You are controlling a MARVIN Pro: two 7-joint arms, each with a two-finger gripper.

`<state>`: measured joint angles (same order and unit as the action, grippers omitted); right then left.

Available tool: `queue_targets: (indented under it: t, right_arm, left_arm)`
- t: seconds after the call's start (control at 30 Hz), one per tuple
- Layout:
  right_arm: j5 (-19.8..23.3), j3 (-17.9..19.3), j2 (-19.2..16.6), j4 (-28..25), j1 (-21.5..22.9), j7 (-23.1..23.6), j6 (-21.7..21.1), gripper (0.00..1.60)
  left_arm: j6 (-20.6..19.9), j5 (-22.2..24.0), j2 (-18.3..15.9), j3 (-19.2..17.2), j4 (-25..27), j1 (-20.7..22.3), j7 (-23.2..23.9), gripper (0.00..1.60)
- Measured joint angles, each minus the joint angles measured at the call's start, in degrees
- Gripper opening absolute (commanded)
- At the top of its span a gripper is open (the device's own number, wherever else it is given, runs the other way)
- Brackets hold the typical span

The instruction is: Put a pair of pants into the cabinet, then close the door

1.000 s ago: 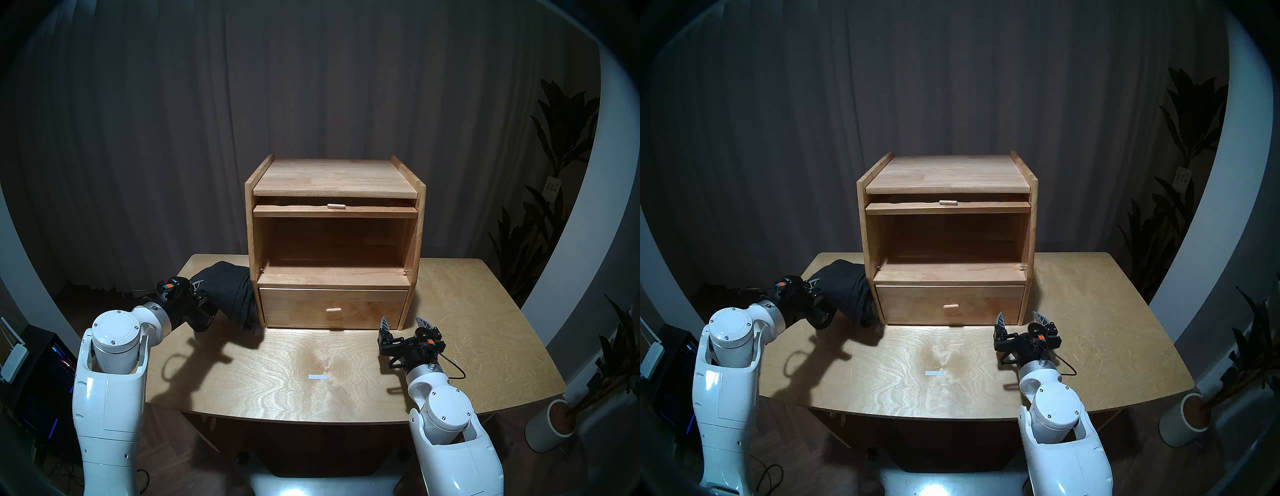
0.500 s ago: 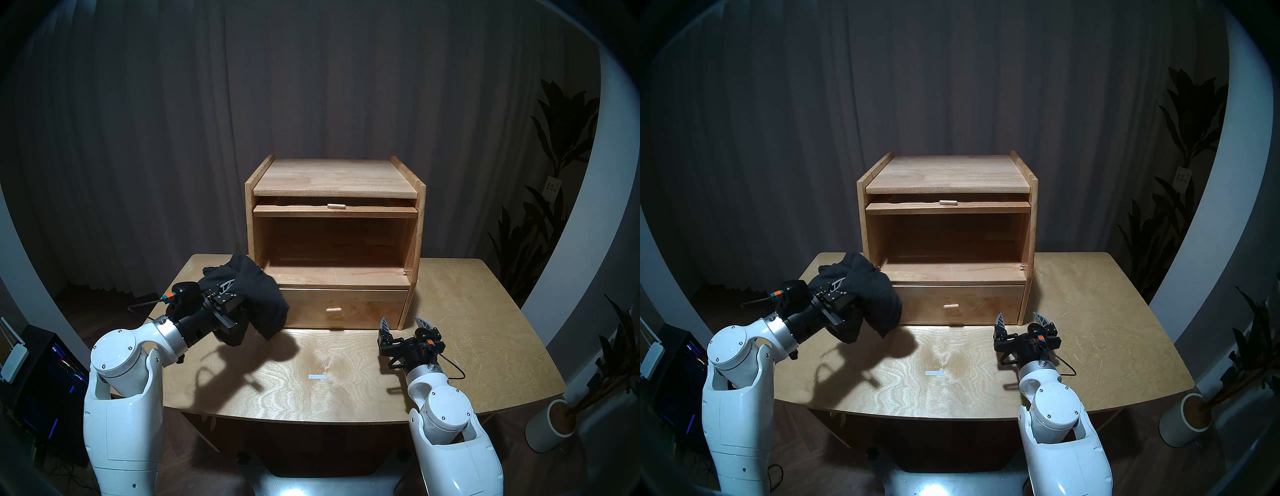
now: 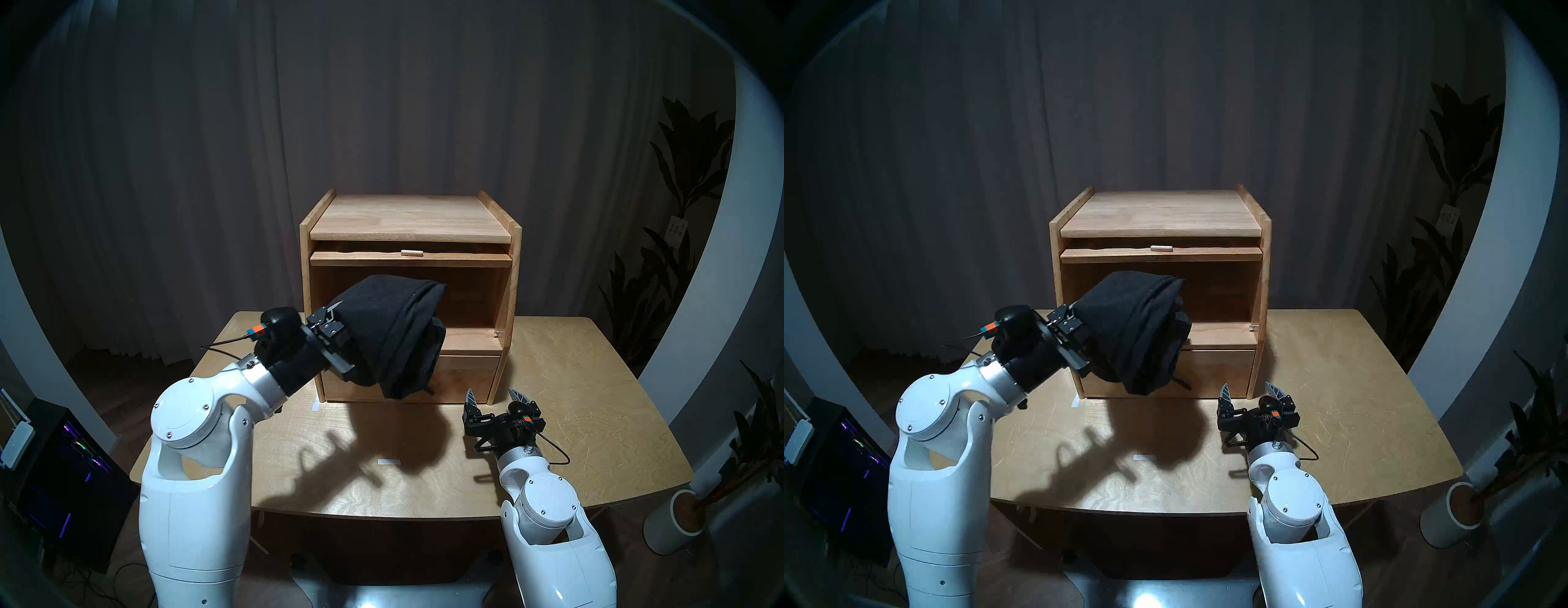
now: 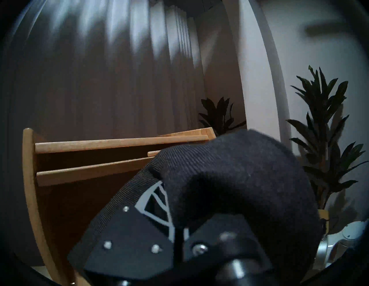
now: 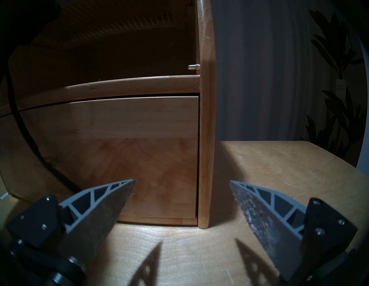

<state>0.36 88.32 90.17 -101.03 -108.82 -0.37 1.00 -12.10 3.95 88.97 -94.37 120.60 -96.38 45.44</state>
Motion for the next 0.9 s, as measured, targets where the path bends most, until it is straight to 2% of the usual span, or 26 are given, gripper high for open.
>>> queue_targets:
  t: [0.13,0.3,0.9]
  right_arm:
    - [0.0,0.0,0.0,0.0,0.0,0.0,0.0,1.6]
    - [0.0,0.0,0.0,0.1,0.1,0.0,0.0,1.6]
    - [0.0,0.0,0.0,0.6,0.2,0.0,0.0,1.6]
  left_arm:
    - [-1.6,-5.4,0.7,4.3,-2.4,2.4,-4.7,0.0]
    - [-3.8,-9.9,1.2,7.6,-6.5,4.8,-10.0,0.0]
    - [-9.2,-19.3,3.7,12.1,-16.1,13.7,-28.9,0.0]
